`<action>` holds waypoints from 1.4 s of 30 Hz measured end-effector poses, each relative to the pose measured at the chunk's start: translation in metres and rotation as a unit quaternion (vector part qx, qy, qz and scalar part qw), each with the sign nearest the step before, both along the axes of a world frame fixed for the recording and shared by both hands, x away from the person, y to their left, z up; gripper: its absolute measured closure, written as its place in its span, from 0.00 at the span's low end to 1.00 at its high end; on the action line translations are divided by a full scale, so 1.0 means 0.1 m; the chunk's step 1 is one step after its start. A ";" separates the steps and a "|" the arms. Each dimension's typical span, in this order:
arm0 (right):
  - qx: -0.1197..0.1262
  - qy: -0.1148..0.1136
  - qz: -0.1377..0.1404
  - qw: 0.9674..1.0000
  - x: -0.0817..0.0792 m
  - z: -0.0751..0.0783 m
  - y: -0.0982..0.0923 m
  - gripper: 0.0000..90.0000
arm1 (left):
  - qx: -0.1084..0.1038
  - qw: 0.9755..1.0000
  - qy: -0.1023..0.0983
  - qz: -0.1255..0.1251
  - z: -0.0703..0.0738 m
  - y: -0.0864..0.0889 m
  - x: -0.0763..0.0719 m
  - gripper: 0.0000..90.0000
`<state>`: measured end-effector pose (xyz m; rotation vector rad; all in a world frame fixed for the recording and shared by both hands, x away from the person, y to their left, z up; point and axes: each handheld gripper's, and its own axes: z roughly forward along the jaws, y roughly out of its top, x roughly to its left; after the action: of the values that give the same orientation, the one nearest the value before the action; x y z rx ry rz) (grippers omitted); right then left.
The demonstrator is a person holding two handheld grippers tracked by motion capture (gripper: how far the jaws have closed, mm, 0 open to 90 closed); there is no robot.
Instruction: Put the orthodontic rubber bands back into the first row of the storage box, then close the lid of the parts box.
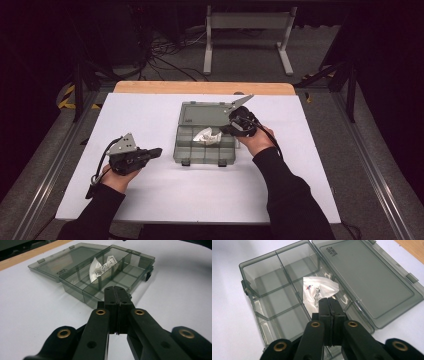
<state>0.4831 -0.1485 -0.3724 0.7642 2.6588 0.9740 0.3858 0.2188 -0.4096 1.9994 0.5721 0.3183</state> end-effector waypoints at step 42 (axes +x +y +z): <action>-0.009 0.017 -0.053 0.998 0.38 -0.01 -0.33 1.00 | 0.069 0.992 0.086 0.054 0.22 -0.38 1.13 0.99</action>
<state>0.5215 -0.1810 -0.3733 0.9159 2.6207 0.9178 0.4988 0.1805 -0.3873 2.1471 0.7873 0.2568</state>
